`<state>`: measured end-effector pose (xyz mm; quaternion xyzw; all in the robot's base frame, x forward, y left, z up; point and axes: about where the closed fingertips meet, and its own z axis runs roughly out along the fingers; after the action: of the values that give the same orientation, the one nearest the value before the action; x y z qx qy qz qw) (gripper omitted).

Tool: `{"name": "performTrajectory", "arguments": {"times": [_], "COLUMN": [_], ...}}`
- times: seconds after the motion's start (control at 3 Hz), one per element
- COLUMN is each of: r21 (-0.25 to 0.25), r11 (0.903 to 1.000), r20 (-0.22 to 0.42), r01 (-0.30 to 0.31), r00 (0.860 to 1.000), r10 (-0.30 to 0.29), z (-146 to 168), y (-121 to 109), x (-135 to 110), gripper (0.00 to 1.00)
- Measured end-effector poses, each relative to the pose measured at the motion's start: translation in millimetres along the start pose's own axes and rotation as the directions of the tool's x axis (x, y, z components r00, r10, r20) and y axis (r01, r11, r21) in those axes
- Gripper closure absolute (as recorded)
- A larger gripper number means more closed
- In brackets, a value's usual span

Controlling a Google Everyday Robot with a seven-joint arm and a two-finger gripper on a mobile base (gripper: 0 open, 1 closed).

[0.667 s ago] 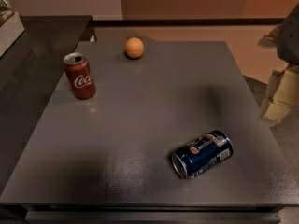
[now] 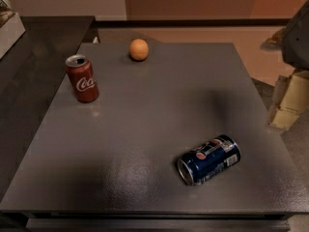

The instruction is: Place pepsi can upright

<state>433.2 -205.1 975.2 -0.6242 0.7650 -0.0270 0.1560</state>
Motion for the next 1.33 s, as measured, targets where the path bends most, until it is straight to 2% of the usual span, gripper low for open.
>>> {"name": "performTrajectory", "arguments": {"times": [0.33,0.67,1.0,1.33], "r21": [-0.026,-0.045,-0.053,-0.082], "r11": [0.9949,0.9701,0.93,0.8856], "r20": [0.019,0.031,0.022,-0.003], "r01": [0.098,0.239,0.364,0.457], "r00": [0.995,0.971,0.931,0.888], "r10": [-0.097,-0.237,-0.363,-0.459], "z": [4,14,31,51], "y": [19,49,75,93], "x": [-17,-40,-56,-63], "gripper": [0.0,0.0,0.0,0.0]}}
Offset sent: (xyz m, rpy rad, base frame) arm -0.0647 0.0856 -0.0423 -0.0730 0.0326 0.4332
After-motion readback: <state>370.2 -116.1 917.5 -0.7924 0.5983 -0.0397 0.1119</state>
